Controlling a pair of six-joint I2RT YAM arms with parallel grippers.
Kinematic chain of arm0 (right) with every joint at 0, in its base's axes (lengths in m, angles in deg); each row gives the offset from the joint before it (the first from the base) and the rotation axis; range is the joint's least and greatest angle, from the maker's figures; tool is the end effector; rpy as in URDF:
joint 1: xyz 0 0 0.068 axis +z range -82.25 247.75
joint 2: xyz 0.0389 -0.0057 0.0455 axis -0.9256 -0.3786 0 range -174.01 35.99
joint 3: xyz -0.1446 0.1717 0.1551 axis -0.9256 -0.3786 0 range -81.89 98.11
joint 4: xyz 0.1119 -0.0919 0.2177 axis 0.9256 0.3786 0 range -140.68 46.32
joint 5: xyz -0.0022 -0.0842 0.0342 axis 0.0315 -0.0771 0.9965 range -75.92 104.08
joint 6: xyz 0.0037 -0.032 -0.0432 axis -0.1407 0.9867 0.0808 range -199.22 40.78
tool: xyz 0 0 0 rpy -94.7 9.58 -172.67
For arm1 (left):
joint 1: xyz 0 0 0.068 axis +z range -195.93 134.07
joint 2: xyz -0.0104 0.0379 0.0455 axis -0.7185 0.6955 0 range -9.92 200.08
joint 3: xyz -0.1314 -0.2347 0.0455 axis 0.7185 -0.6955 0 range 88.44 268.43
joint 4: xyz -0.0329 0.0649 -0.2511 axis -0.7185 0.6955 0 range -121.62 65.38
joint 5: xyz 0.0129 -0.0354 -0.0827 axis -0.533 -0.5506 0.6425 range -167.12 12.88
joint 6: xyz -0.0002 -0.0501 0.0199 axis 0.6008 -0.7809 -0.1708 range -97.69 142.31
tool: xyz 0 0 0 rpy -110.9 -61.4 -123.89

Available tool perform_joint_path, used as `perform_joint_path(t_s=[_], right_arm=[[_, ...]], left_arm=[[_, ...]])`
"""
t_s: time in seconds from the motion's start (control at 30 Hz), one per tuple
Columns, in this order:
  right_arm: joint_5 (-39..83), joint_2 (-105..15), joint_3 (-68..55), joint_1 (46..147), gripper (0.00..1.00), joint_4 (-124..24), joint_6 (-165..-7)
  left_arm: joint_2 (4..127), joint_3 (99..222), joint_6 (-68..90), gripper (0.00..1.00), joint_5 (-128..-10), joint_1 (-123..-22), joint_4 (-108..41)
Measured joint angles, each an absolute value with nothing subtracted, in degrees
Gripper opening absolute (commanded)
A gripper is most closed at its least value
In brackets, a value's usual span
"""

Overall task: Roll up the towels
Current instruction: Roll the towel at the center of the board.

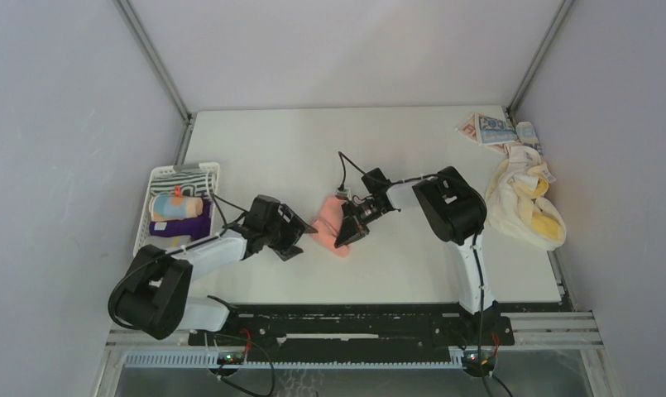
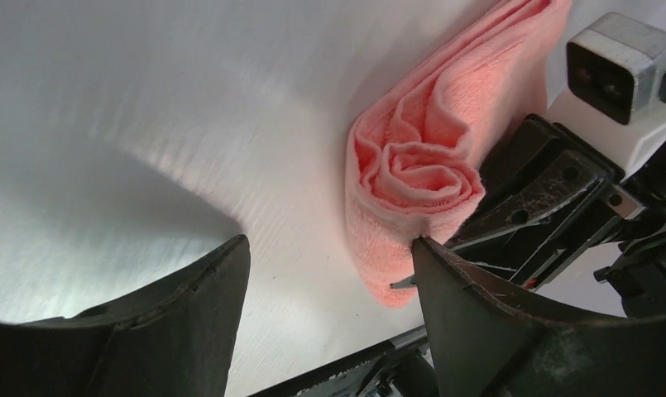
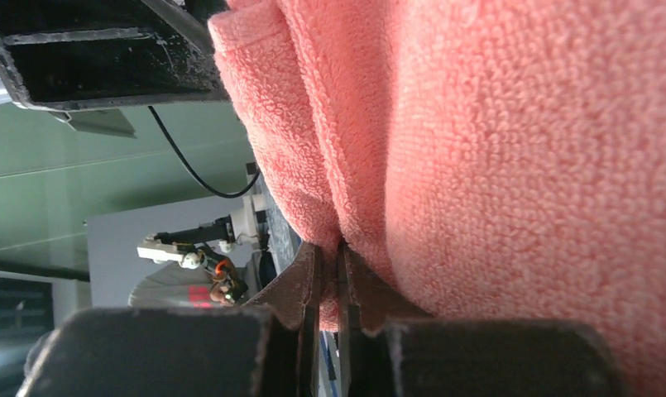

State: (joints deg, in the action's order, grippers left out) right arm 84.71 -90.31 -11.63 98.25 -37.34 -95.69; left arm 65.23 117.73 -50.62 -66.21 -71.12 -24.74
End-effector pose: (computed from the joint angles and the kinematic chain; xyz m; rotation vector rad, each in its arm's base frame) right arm 0.3218 0.2283 0.0763 0.5960 -2.3281 -1.7214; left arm 0.2071 -0.1049 0.1480 -1.0224 2.5272 -0.8645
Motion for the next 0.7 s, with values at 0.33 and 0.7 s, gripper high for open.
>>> perform_joint_path(t_s=[0.33, 0.7], right_arm=[[86.18, -92.26, -9.41, 97.95, 0.0, -33.45, -96.02], [85.87, -92.28, -9.3, 97.71, 0.0, -32.96, -96.08]], left_arm=[[68.12, 123.4, -50.59, 0.76, -66.38, -72.89, -27.74], [73.78, 124.47, -51.73, 0.58, -67.85, -73.07, -26.1]])
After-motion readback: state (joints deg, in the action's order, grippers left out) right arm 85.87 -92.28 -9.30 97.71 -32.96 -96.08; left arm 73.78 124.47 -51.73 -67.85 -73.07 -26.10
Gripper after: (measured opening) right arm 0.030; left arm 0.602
